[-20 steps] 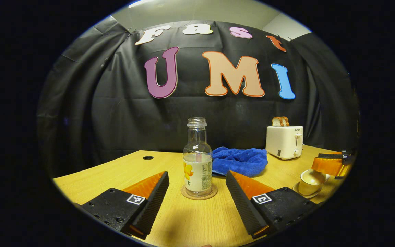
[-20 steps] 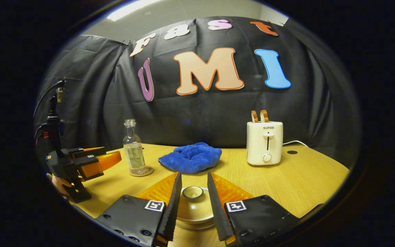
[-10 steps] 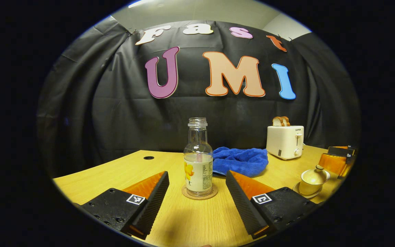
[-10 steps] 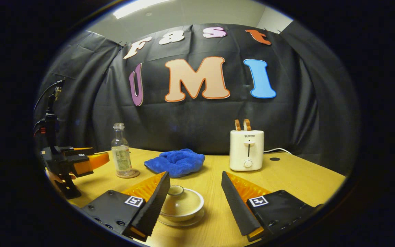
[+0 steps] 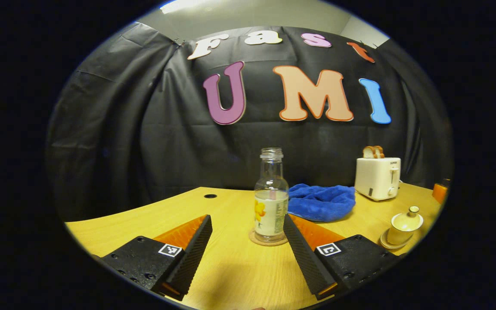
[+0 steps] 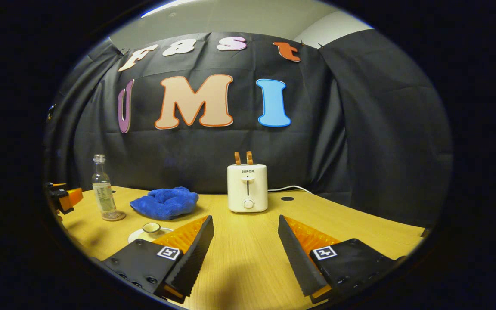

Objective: Open the teacup lid with one hand, grasp the water bottle and pour water into the teacup with the other hand; after pouring, place the water bottle on the coaster and then close the teacup lid.

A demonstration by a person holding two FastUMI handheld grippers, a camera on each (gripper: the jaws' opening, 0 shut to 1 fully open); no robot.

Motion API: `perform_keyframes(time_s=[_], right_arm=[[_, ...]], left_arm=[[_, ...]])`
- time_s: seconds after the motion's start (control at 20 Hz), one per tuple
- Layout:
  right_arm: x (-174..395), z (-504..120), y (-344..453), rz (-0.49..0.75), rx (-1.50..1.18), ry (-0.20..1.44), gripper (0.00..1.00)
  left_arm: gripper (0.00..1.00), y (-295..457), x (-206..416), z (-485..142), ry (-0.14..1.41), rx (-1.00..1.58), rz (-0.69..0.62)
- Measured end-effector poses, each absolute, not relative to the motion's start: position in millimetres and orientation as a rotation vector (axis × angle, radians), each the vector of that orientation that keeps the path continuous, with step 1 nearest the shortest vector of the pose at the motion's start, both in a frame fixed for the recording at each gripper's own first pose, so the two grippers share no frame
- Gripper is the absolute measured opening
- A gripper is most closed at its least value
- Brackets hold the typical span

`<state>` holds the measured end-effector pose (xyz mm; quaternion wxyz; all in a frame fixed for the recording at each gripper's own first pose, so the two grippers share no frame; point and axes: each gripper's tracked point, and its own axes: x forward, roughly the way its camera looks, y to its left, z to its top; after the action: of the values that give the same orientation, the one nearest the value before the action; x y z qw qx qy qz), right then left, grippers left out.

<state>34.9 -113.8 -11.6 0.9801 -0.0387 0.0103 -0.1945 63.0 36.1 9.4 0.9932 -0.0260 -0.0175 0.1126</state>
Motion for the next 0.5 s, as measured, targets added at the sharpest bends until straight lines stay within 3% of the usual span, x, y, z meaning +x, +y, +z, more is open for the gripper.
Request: perform_keyframes(time_s=[0.05,0.25,0.3,0.5], right_arm=[[34,-11,-115,-0.404,-0.078,0.020,0.96],[28,-9,-131,-0.487,-0.084,0.013,0.93],[26,-9,-132,-0.499,-0.085,0.013,0.96],[25,-8,-131,-0.501,-0.085,0.012,0.95]], left_arm=[[0.97,41,59,8,-0.033,-0.053,0.258],[0.97,57,49,6,-0.030,-0.052,0.359],[0.97,58,48,7,-0.030,-0.052,0.368],[0.96,54,49,6,-0.028,-0.055,0.358]])
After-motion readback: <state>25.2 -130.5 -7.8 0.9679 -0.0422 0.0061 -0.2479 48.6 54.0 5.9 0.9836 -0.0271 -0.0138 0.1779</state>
